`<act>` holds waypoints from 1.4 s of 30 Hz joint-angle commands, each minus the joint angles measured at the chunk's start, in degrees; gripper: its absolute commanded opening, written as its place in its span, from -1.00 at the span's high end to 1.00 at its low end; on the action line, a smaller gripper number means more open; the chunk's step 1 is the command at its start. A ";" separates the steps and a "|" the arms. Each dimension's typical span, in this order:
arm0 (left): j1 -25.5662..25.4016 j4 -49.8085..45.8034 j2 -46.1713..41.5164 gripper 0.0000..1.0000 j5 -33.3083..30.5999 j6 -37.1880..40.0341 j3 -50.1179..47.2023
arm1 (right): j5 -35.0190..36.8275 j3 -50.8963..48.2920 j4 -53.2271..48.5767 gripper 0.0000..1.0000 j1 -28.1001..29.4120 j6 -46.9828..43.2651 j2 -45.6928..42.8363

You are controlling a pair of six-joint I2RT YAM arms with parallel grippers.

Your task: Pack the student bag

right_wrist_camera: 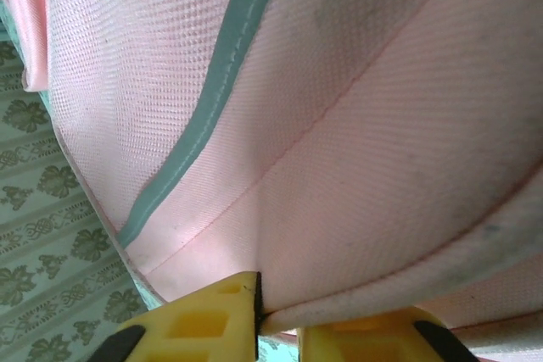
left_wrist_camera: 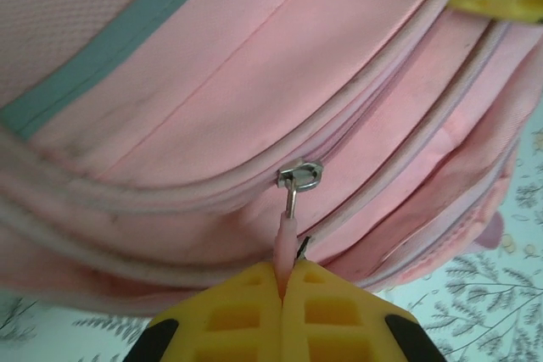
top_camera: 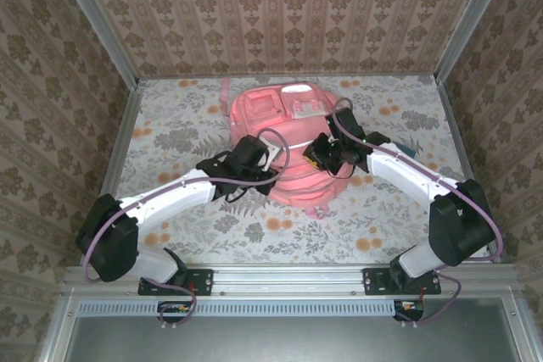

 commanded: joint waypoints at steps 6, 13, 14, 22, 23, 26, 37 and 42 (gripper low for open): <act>6.04 -4.88 -3.38 1.00 -10.33 -1.94 -3.46 | 4.49 1.43 -2.66 0.73 -1.24 -0.68 -0.72; 8.87 -3.83 -4.28 0.39 -5.45 -3.25 -3.58 | 3.85 4.31 -7.01 0.03 -0.63 -7.06 -2.14; 9.13 -4.20 -4.81 0.17 -4.90 -3.28 -3.38 | 4.78 4.35 -8.34 -0.08 -0.59 -8.49 -3.17; 13.50 -7.89 -12.78 -0.67 -3.92 -1.19 -2.38 | 19.92 1.82 -20.20 -0.56 -3.62 -20.33 -15.25; 13.87 -8.45 -13.43 -0.70 -4.06 -0.19 -1.78 | 22.60 1.37 -21.08 -0.59 -4.89 -22.44 -16.26; 14.02 -9.60 -14.02 -0.75 -5.75 3.10 0.51 | 31.04 0.85 -23.71 -0.67 -8.68 -27.49 -16.95; 13.70 -7.77 -7.16 -0.83 -8.50 6.94 7.64 | 28.06 4.59 -20.22 -0.89 -26.18 -37.71 3.82; 13.67 -6.96 -5.64 -0.83 -8.72 6.17 8.12 | 29.04 11.83 -21.59 -0.57 -28.01 -41.03 16.18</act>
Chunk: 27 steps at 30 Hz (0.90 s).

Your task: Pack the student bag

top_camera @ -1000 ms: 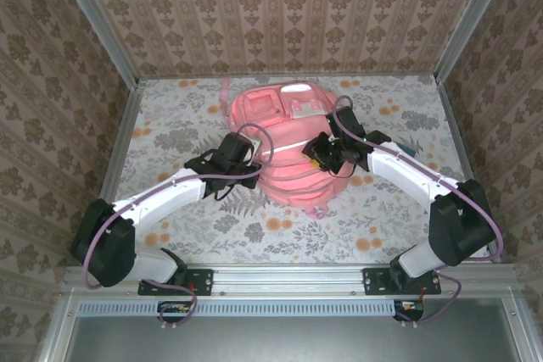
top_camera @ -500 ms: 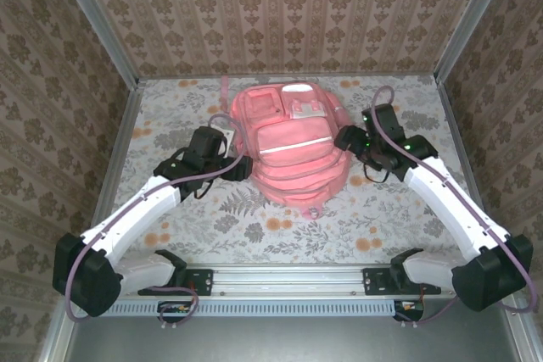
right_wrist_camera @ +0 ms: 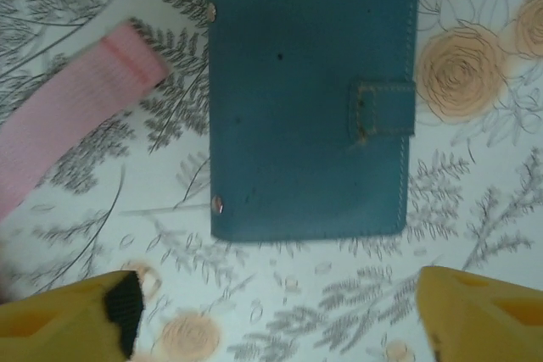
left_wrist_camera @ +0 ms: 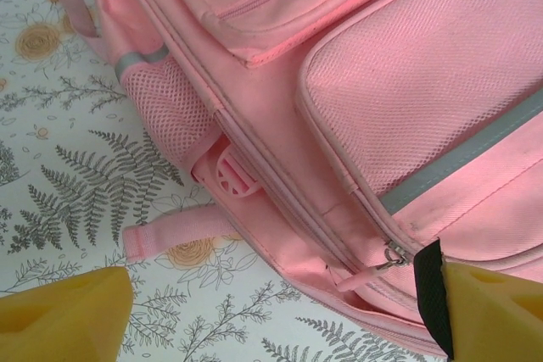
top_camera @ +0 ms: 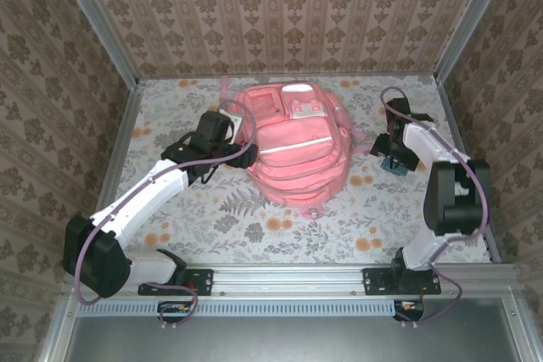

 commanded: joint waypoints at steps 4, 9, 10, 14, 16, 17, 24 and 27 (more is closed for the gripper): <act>-0.15 1.44 0.21 -0.84 -1.00 0.64 1.28 | 2.95 9.38 -2.34 -0.38 -0.35 -4.70 11.26; -0.15 1.48 0.51 -0.84 -0.43 1.08 1.46 | 4.34 13.95 -4.71 -0.20 -0.68 -4.29 17.57; -0.15 1.48 0.60 -0.84 -0.34 1.16 1.51 | 4.71 14.64 -5.46 -0.15 -0.72 -3.86 18.45; -0.14 1.38 0.82 -0.85 0.30 1.38 1.81 | 5.58 14.98 -7.15 0.07 -0.81 -2.22 20.35; -0.15 1.22 1.19 -0.85 0.80 1.75 2.15 | 5.59 14.49 -7.22 0.24 -0.81 -1.57 20.55; -0.15 1.12 1.42 -0.85 0.99 1.99 2.42 | 5.47 14.26 -7.15 0.35 -0.81 -1.36 20.40; -1.92 -1.53 5.22 -0.85 1.73 5.41 7.21 | 0.50 10.01 -3.64 0.81 -1.33 0.39 12.49; -4.44 -2.53 8.33 -0.84 1.94 8.27 10.53 | -2.91 6.36 -1.04 0.87 -1.56 1.66 6.54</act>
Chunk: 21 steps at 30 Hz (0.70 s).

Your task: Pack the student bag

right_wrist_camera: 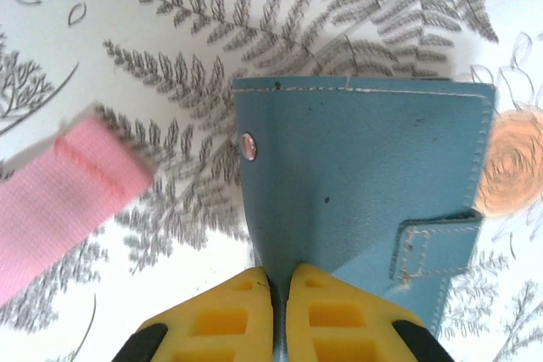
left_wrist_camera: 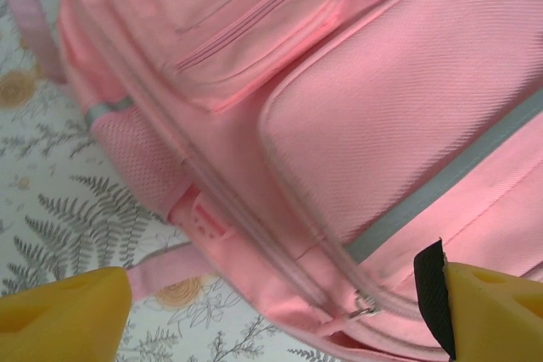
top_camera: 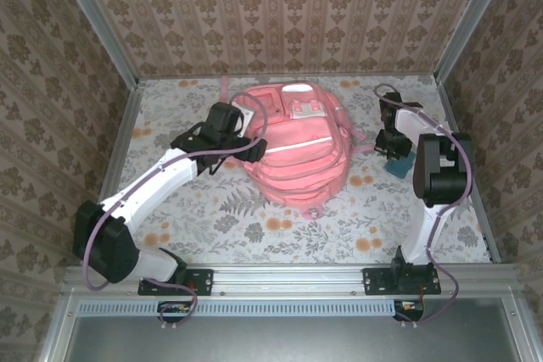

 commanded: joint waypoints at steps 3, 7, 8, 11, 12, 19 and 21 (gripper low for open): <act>-4.37 -2.41 5.44 -0.81 2.61 8.50 6.59 | -8.24 -6.42 3.11 0.89 -0.84 3.54 -11.17; -7.24 -3.91 10.39 -0.78 6.00 15.05 11.44 | -13.10 -10.51 4.14 0.89 -1.19 4.62 -17.20; -7.68 -4.59 11.30 -0.77 7.14 16.36 12.79 | -14.21 -11.27 4.21 0.89 -1.19 4.81 -18.19; -8.99 -6.32 14.09 -0.77 12.13 20.21 16.05 | -17.61 -13.48 4.34 0.89 -1.19 5.23 -21.06; -9.45 -6.69 14.85 -0.76 13.51 21.05 16.96 | -18.52 -14.35 4.42 0.89 -1.19 5.50 -22.07; -13.05 -10.74 20.43 -0.63 11.21 24.99 21.53 | -22.88 -16.98 4.45 0.88 -1.19 6.67 -27.67; -13.29 -12.12 21.97 -0.54 11.59 25.35 23.13 | -23.83 -17.15 4.33 0.88 -1.19 7.03 -28.63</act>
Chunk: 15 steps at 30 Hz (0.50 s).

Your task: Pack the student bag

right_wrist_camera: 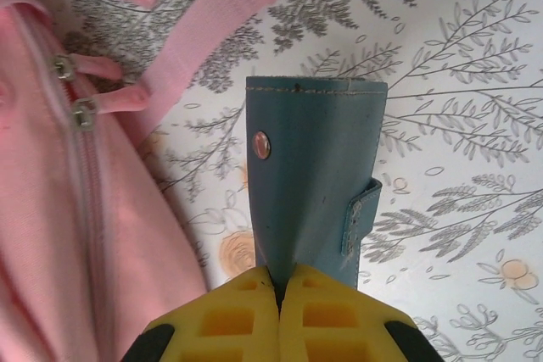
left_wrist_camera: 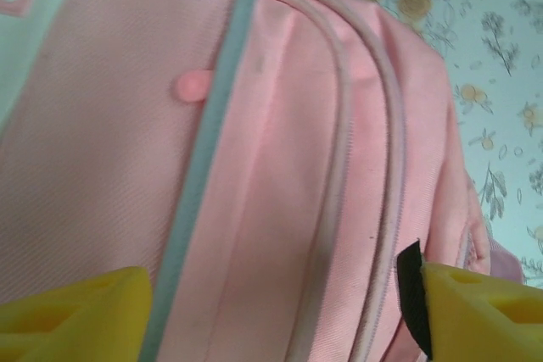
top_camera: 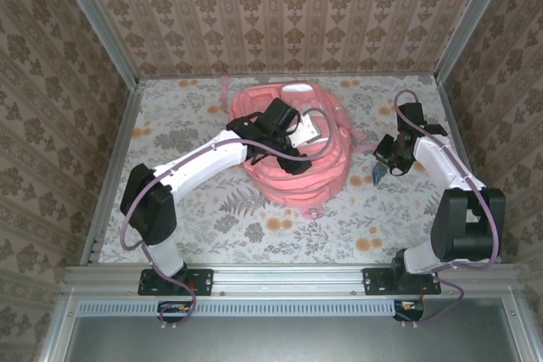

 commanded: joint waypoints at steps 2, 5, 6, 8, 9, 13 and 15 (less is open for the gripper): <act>-0.36 -4.56 3.13 -0.49 1.19 3.21 4.02 | -4.18 -0.52 0.15 0.88 -0.25 1.80 -3.58; -0.32 -5.89 4.90 -0.41 3.13 3.62 6.03 | -5.38 -1.11 0.58 0.88 -0.25 2.52 -4.14; -0.36 -6.29 5.62 -0.39 3.52 3.76 6.74 | -5.75 -1.28 0.60 0.88 -0.25 2.70 -4.11; -0.31 -7.49 7.00 -0.33 3.75 4.13 8.18 | -6.13 -1.57 0.66 0.88 -0.24 2.85 -6.25; -0.33 -8.23 7.78 -0.31 3.93 4.37 8.99 | -6.26 -1.74 0.68 0.88 -0.25 2.89 -6.59; -0.32 -10.49 10.08 -0.19 4.21 4.99 11.28 | -6.96 -1.96 0.62 0.88 -0.25 3.19 -7.47; -0.36 -11.45 10.93 -0.13 4.24 5.28 12.35 | -7.21 -2.00 0.60 0.88 -0.23 3.34 -7.99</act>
